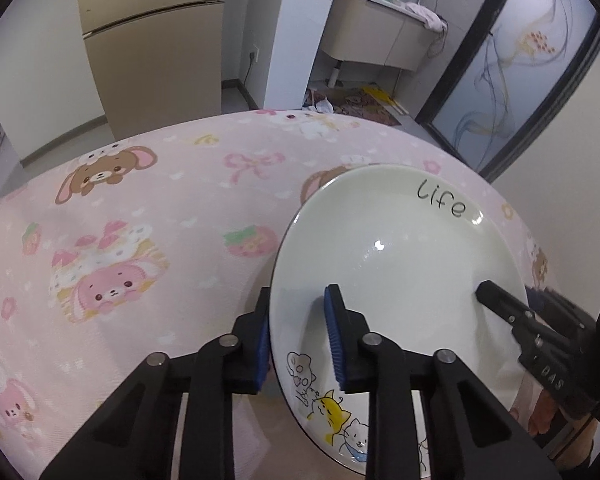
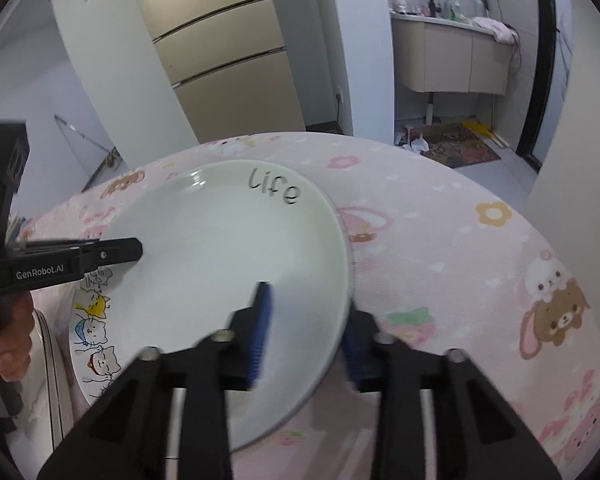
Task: Organize plates and bowls
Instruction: 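Lift the cartoon-cat plate with the right tool and carry it to the plate stack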
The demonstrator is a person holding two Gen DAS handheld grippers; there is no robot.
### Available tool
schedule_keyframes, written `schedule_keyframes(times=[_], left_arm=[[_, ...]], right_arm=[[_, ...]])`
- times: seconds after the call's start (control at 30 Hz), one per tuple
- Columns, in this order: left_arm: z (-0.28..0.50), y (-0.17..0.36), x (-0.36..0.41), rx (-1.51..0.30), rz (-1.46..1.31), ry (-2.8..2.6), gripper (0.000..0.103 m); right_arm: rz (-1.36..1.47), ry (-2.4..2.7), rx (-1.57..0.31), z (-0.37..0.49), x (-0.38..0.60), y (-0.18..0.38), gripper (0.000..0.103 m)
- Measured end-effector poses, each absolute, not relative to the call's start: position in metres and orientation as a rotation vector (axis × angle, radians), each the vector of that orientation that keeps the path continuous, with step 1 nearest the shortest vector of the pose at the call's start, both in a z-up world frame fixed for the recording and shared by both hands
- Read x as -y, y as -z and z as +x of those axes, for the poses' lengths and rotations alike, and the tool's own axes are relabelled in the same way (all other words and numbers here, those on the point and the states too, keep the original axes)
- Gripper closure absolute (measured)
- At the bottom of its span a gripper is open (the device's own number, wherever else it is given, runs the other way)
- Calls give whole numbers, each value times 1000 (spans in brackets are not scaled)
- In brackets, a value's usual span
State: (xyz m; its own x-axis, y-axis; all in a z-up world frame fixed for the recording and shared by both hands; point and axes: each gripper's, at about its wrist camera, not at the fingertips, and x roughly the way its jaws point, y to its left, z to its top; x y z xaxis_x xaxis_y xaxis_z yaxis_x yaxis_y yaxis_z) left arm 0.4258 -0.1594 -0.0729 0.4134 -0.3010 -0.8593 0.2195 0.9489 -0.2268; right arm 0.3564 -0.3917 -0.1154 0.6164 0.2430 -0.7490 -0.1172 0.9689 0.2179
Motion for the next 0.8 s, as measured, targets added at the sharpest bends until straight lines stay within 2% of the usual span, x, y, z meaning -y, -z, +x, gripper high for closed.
schedule_keyframes(times=[0.17, 0.43, 0.63, 0.8], left_arm=[[420, 56, 156, -1036, -84, 336, 82], [388, -6, 131, -903, -133, 359, 82], [341, -52, 95, -815, -140, 294, 82], [291, -69, 57, -782, -140, 219, 82]], right_arm=[[162, -199, -835, 352, 393, 105, 80], [115, -204, -682, 329, 378, 37, 83], [101, -259, -611, 303, 345, 2, 83], [90, -335, -588, 276, 307, -4, 83]])
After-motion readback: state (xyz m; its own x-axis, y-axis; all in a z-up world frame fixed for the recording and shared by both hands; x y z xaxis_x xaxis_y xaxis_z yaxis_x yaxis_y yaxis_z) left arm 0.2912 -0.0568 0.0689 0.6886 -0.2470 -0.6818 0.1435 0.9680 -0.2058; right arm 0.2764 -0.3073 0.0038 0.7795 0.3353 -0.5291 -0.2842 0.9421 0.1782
